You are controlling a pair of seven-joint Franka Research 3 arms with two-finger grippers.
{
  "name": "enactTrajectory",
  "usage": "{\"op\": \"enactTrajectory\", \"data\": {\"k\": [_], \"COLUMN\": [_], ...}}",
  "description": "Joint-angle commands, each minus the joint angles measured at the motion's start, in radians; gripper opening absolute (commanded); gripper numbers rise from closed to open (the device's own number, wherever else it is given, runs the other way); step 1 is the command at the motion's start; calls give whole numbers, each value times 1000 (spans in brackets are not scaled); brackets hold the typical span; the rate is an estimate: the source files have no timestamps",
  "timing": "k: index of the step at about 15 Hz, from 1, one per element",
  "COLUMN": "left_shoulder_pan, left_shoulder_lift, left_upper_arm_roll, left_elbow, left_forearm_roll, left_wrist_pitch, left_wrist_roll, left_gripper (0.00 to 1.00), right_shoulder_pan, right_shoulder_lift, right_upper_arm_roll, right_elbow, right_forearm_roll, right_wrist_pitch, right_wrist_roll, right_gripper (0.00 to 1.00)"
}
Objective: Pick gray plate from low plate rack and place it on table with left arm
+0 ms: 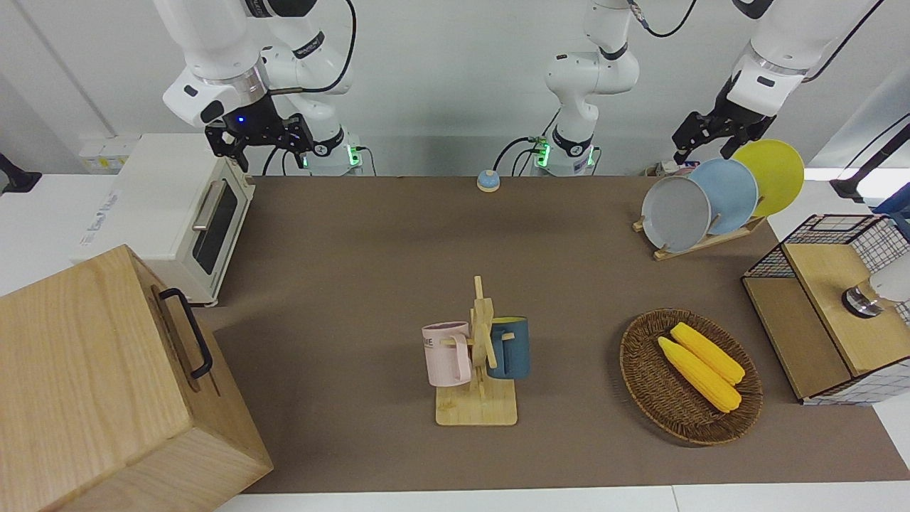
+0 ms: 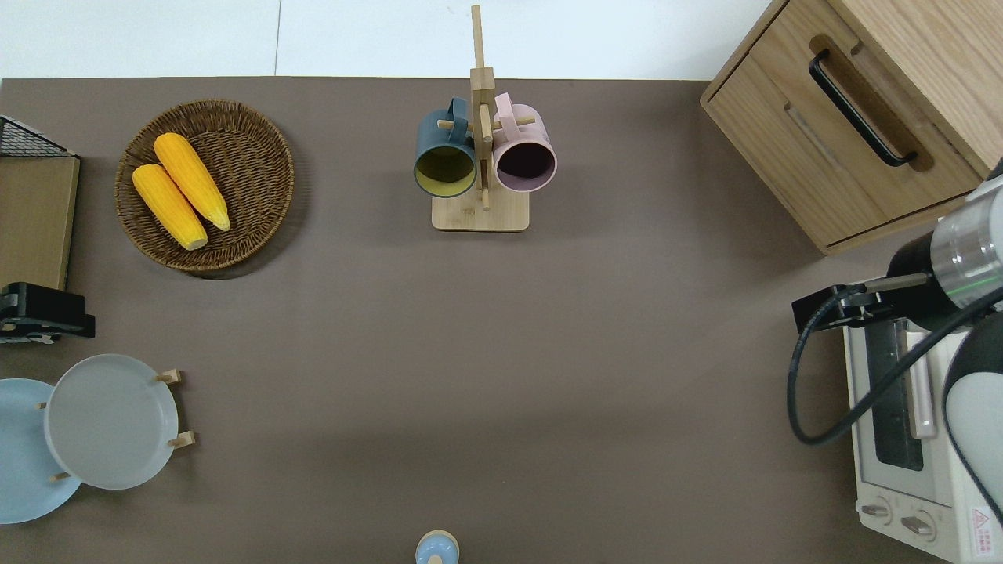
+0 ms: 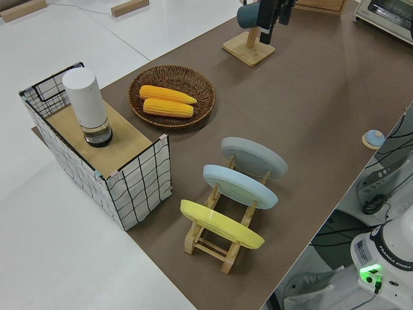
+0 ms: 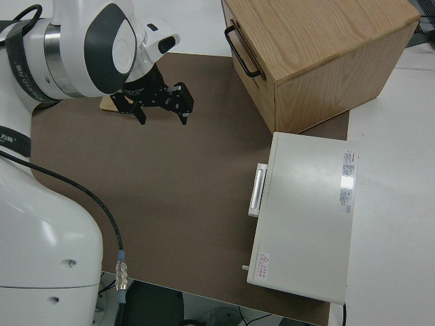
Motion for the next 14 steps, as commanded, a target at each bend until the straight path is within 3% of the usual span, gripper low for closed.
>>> {"op": "enactTrajectory", "data": {"k": [1, 14], "left_shoulder_pan": [25, 17], "left_shoulder_lift": [6, 15], "left_upper_arm_roll": [2, -1], "left_elbow": [20, -34], "left_forearm_roll": [-11, 29], "left_wrist_pitch": [-23, 0], "left_wrist_roll": [-14, -7], "left_gripper": [1000, 1000], "right_shoulder_pan": [-26, -26], "right_shoulder_lift": [-2, -2], "right_upper_arm_roll": [23, 23], "right_elbow": [10, 10], "right_forearm_roll": [-7, -7], "right_wrist_pitch": [-14, -14], "right_wrist_roll": [13, 13], "right_gripper": [983, 983]}}
